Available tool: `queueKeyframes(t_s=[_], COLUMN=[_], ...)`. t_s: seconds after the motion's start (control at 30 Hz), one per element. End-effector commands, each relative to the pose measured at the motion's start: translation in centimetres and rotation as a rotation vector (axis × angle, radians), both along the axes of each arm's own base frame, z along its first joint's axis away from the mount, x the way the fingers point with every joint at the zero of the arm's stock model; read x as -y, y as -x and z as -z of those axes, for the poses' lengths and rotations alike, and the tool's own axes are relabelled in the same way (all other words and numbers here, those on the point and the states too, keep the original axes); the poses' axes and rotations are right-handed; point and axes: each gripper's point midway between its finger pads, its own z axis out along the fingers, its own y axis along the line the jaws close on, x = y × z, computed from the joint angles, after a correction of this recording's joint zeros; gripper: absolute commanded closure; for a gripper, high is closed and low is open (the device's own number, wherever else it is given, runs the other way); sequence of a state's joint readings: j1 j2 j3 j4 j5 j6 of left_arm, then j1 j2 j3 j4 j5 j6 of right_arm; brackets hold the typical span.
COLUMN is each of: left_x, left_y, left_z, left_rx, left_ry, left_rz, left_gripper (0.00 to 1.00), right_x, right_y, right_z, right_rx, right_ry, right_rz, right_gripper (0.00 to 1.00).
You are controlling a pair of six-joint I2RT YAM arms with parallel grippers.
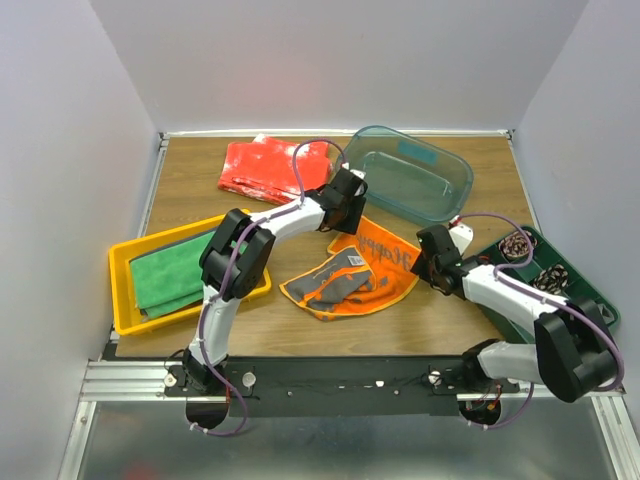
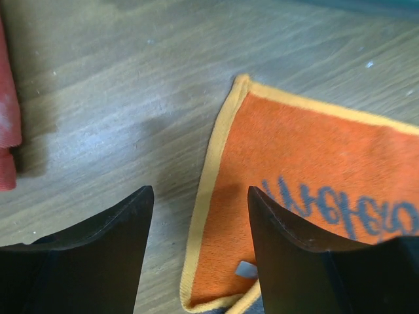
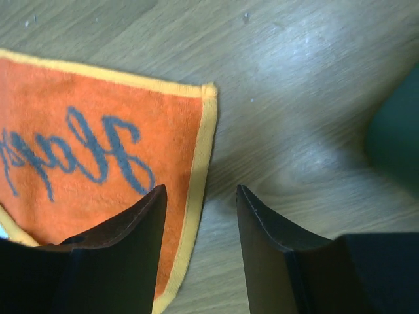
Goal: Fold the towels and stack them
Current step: Flatten out the towel at the center of the board.
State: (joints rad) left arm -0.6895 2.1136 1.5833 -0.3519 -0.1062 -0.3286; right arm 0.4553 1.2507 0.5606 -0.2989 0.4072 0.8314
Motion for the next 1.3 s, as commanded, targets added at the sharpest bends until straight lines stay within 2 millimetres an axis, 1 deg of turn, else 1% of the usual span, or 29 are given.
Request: queueKeyframes(t_s=[0.0,0.03,0.1,0.13,0.2,0.23,0.27,0.3,0.33,0.37,0.4,0.43,0.47,0.5,0.53,0.57,0.63,0.67,0.73,0.77,0.83,0.87,0.9,0.93,1.0,1.07,1.1,1.23,1.27], left_x=[0.2,-0.1,-0.2,-0.8,-1.4,-2.3,-2.8,-3.4,-4.9,-5.2,-5.7,-7.0,-7.3,-7.8,-9.0,-9.2,-10.6,-10.9,-11.8,-11.8,-11.6,-11.6,-11.4,-10.8,-10.9,-11.0,-11.4,-11.8,-11.8], left_y=[0.6,1.2,2.3,3.4,4.3,5.5,5.8,6.3,7.3,7.6,8.1,9.5,9.7,10.2,11.6,12.0,13.9,14.0,15.1,15.1,14.3,13.8,13.3,12.4,11.4,10.2,9.7,7.7,7.6], left_z=[1.7,2.6,3.0,4.3,4.1,5.3,4.9,5.0,5.9,4.9,4.8,5.7,4.5,4.2,5.1,4.0,4.6,3.7,4.0,3.4,2.6,2.3,2.0,0.9,0.5,0.1,0.1,0.3,0.9], left_rx=[-0.015,-0.041,-0.071,-0.103,-0.109,-0.141,-0.143,-0.148,-0.167,-0.157,-0.159,-0.179,-0.16,-0.16,-0.18,-0.165,-0.185,-0.166,-0.172,-0.161,-0.131,-0.122,-0.112,-0.09,-0.073,-0.053,-0.05,-0.042,-0.059], left_ry=[0.0,0.004,0.029,0.04,0.055,0.037,0.045,0.035,-0.002,0.018,0.017,-0.003,0.022,0.037,0.015,0.043,0.03,0.049,0.053,0.068,0.074,0.069,0.068,0.081,0.057,0.038,0.033,0.033,0.026], left_rz=[0.045,0.029,0.02,-0.011,-0.053,-0.07,-0.104,-0.131,-0.165,-0.19,-0.211,-0.234,-0.244,-0.275,-0.292,-0.298,-0.33,-0.342,-0.358,-0.358,-0.361,-0.358,-0.354,-0.349,-0.35,-0.364,-0.374,-0.398,-0.394], left_gripper=[0.37,0.4,0.5,0.51,0.62,0.66,0.71,0.82,0.85,0.87,0.95,0.97,0.98,1.0,1.0,1.0,1.0,1.0,1.0,0.99,0.86,0.82,0.72,0.67,0.56,0.53,0.5,0.49,0.49], right_x=[0.1,0.0,-0.2,-0.5,-0.5,-0.5,-0.6,-0.7,-1.0,-1.4,-1.6,-2.0,-2.3,-2.8,-3.4,-4.1,-5.4,-5.9,-7.2,-7.4,-7.1,-6.9,-6.6,-5.5,-4.9,-4.1,-4.1,-5.0,-5.3], right_y=[-1.7,-2.3,-2.7,-3.0,-3.2,-3.3,-3.4,-3.6,-3.7,-4.1,-4.3,-4.5,-4.9,-5.5,-5.8,-6.1,-7.0,-7.2,-7.6,-7.7,-7.9,-7.9,-8.0,-8.2,-8.3,-8.6,-8.9,-9.5,-9.7], right_z=[0.1,0.1,0.3,0.2,0.8,0.9,1.2,1.2,1.3,1.0,1.2,1.2,1.2,1.2,1.1,1.1,0.9,0.8,0.3,0.2,-0.2,-0.7,-1.1,-1.6,-2.8,-3.1,-3.1,-2.4,-2.3], right_rx=[0.039,0.036,0.031,0.036,0.018,0.016,0.007,0.011,0.008,0.014,0.007,0.005,0.005,-0.003,-0.01,-0.013,-0.014,-0.013,-0.002,0.001,-0.001,0.01,0.018,0.034,0.077,0.092,0.087,0.053,0.054], right_ry=[0.0,0.008,0.015,0.014,0.024,0.027,0.028,0.026,0.023,0.015,0.016,0.013,0.013,0.012,0.003,-0.009,-0.031,-0.042,-0.061,-0.06,-0.045,-0.039,-0.026,0.014,0.031,0.067,0.077,0.072,0.065], right_rz=[0.021,0.011,0.002,-0.012,-0.017,-0.023,-0.03,-0.036,-0.052,-0.066,-0.078,-0.104,-0.125,-0.143,-0.178,-0.211,-0.262,-0.287,-0.326,-0.334,-0.317,-0.308,-0.298,-0.261,-0.241,-0.216,-0.218,-0.255,-0.26], right_gripper=[0.47,0.49,0.53,0.53,0.55,0.56,0.57,0.6,0.63,0.69,0.72,0.76,0.84,0.87,0.89,0.94,0.95,0.97,0.96,0.91,0.86,0.8,0.75,0.72,0.54,0.43,0.42,0.4,0.4])
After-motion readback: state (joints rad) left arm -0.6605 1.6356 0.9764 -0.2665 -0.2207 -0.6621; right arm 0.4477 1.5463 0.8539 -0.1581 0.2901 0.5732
